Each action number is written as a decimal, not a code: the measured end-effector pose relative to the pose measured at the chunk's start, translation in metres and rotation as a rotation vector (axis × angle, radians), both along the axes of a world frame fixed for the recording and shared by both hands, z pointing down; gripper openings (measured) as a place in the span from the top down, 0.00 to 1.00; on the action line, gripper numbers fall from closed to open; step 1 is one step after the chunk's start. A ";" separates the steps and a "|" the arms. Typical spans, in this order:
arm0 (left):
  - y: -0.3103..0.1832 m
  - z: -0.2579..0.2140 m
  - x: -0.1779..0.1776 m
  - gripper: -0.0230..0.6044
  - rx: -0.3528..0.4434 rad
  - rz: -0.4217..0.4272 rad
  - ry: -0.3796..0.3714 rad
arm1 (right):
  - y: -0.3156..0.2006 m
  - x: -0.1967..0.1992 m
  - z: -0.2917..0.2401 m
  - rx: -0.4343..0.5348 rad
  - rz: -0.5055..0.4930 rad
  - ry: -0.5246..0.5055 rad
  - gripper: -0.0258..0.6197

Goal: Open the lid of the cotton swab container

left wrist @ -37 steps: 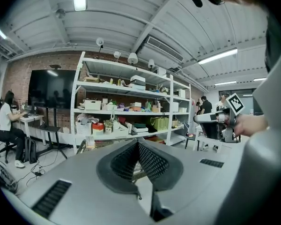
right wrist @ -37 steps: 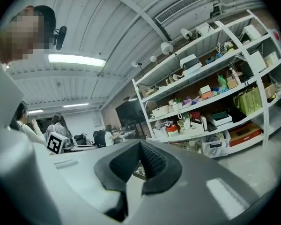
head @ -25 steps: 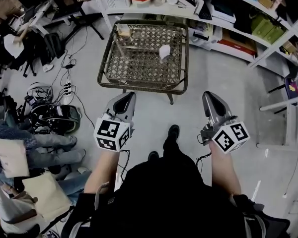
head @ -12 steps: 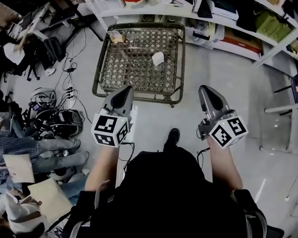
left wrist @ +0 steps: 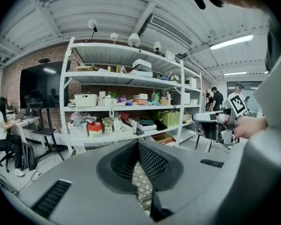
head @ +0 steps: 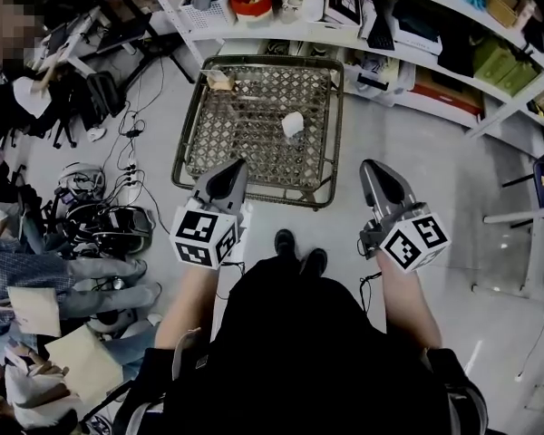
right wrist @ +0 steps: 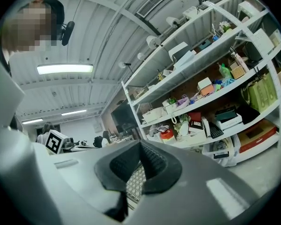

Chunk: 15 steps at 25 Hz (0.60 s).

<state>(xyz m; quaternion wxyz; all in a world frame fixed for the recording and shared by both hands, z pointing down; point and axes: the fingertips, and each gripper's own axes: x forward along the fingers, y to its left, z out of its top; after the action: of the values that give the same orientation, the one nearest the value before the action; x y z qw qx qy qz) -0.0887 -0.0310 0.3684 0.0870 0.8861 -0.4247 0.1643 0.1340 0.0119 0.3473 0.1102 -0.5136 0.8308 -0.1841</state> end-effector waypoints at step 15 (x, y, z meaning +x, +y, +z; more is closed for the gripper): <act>-0.087 0.011 -0.035 0.97 -0.007 0.047 0.057 | -0.085 -0.032 -0.010 -0.027 0.032 0.047 0.95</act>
<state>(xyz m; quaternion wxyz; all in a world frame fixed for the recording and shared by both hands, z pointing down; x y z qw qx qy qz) -0.1240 -0.1180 0.3795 0.0980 0.8998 -0.4005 0.1426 0.1020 -0.0731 0.3371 0.0867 -0.5325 0.8221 -0.1816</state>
